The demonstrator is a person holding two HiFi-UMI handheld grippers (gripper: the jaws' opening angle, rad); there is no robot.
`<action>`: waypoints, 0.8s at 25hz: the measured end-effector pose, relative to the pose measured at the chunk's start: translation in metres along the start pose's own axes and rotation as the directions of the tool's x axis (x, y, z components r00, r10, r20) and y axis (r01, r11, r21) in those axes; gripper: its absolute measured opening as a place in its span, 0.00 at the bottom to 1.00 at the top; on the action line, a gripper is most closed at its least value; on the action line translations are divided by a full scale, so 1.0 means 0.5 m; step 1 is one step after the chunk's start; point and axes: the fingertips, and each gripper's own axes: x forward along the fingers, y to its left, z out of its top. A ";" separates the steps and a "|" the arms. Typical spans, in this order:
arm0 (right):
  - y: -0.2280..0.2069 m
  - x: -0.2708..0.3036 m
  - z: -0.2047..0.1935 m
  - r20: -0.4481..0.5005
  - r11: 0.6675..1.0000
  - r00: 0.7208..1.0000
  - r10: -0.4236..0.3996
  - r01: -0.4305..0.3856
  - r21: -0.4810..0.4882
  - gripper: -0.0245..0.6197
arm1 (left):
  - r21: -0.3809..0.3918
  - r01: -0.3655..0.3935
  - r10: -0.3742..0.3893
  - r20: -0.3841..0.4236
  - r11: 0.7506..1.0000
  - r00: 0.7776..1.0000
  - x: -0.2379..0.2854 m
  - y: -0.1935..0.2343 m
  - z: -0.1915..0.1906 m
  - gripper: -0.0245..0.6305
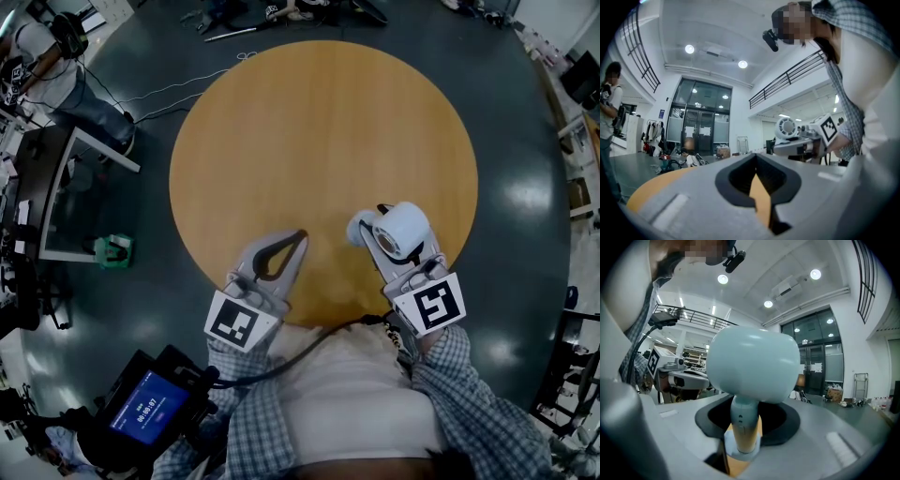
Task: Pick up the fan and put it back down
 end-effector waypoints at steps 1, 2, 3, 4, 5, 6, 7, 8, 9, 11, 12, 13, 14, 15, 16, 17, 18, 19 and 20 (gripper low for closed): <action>-0.001 0.003 -0.003 -0.009 1.000 1.000 0.000 0.000 0.006 0.25 | -0.001 -0.002 0.002 -0.006 1.000 1.000 -0.001 -0.001 -0.002 0.04; 0.001 0.006 -0.006 -0.020 1.000 1.000 0.003 -0.003 0.019 0.25 | -0.006 -0.005 0.005 -0.010 1.000 1.000 -0.003 -0.001 -0.004 0.04; 0.005 0.010 -0.009 -0.028 0.999 1.000 0.010 -0.010 0.031 0.25 | -0.013 -0.008 0.007 -0.014 1.000 1.000 -0.006 0.000 -0.007 0.04; 0.008 0.014 -0.013 -0.028 0.999 0.999 0.019 -0.018 0.032 0.25 | -0.018 -0.010 0.010 -0.018 1.000 1.000 -0.008 0.001 -0.010 0.04; 0.009 0.017 -0.017 -0.021 0.999 0.999 0.026 -0.025 0.026 0.25 | -0.022 -0.013 0.012 -0.021 1.000 1.000 -0.011 0.001 -0.013 0.04; 0.010 0.019 -0.021 -0.015 0.999 0.999 0.031 -0.031 0.025 0.25 | -0.027 -0.014 0.014 -0.026 1.000 1.000 -0.013 -0.001 -0.018 0.04; 0.011 0.020 -0.026 -0.013 0.999 0.999 0.035 -0.035 0.033 0.25 | -0.033 -0.016 0.015 -0.034 0.999 0.999 -0.014 -0.004 -0.024 0.04; 0.013 0.021 -0.032 -0.015 0.998 0.999 0.039 -0.039 0.044 0.25 | -0.041 -0.018 0.016 -0.043 0.999 0.999 -0.016 -0.007 -0.031 0.04; 0.015 0.023 -0.040 -0.019 0.998 0.999 0.043 -0.042 0.052 0.25 | -0.048 -0.020 0.017 -0.053 0.999 0.998 -0.016 -0.010 -0.039 0.04; 0.018 0.027 -0.061 -0.034 0.997 0.998 0.052 -0.050 0.060 0.25 | -0.061 -0.023 0.019 -0.063 0.998 0.998 -0.014 -0.014 -0.052 0.04; 0.019 0.031 -0.072 -0.042 0.997 0.998 0.056 -0.054 0.063 0.25 | -0.067 -0.023 0.018 -0.067 0.998 0.998 -0.013 -0.015 -0.058 0.04; 0.020 0.035 -0.084 -0.050 0.996 0.997 0.060 -0.057 0.064 0.25 | -0.071 -0.021 0.016 -0.073 0.997 0.997 -0.012 -0.015 -0.065 0.04; 0.020 0.041 -0.096 -0.057 0.996 0.996 0.063 -0.059 0.065 0.25 | -0.075 -0.019 0.013 -0.080 0.997 0.997 -0.012 -0.014 -0.071 0.04; 0.022 0.048 -0.107 -0.063 0.996 0.996 0.065 -0.061 0.066 0.25 | -0.079 -0.018 0.011 -0.087 0.997 0.996 -0.013 -0.011 -0.078 0.04; 0.024 0.055 -0.118 -0.069 0.996 0.995 0.066 -0.061 0.069 0.25 | -0.084 -0.018 0.010 -0.092 0.996 0.996 -0.016 -0.008 -0.085 0.04; 0.028 0.063 -0.129 -0.078 0.995 0.995 0.067 -0.061 0.074 0.25 | -0.091 -0.018 0.009 -0.096 0.996 0.995 -0.019 -0.003 -0.092 0.04; 0.032 0.070 -0.140 -0.091 0.995 0.994 0.068 -0.060 0.085 0.25 | -0.099 -0.018 0.008 -0.100 0.995 0.995 -0.022 0.001 -0.100 0.04; 0.035 0.076 -0.154 -0.109 0.994 0.992 0.067 -0.057 0.097 0.25 | -0.105 -0.017 0.006 -0.106 0.994 0.994 -0.024 0.004 -0.109 0.04; 0.035 0.080 -0.169 -0.127 0.993 0.990 0.066 -0.053 0.104 0.25 | -0.109 -0.013 0.001 -0.113 0.994 0.994 -0.024 0.005 -0.119 0.04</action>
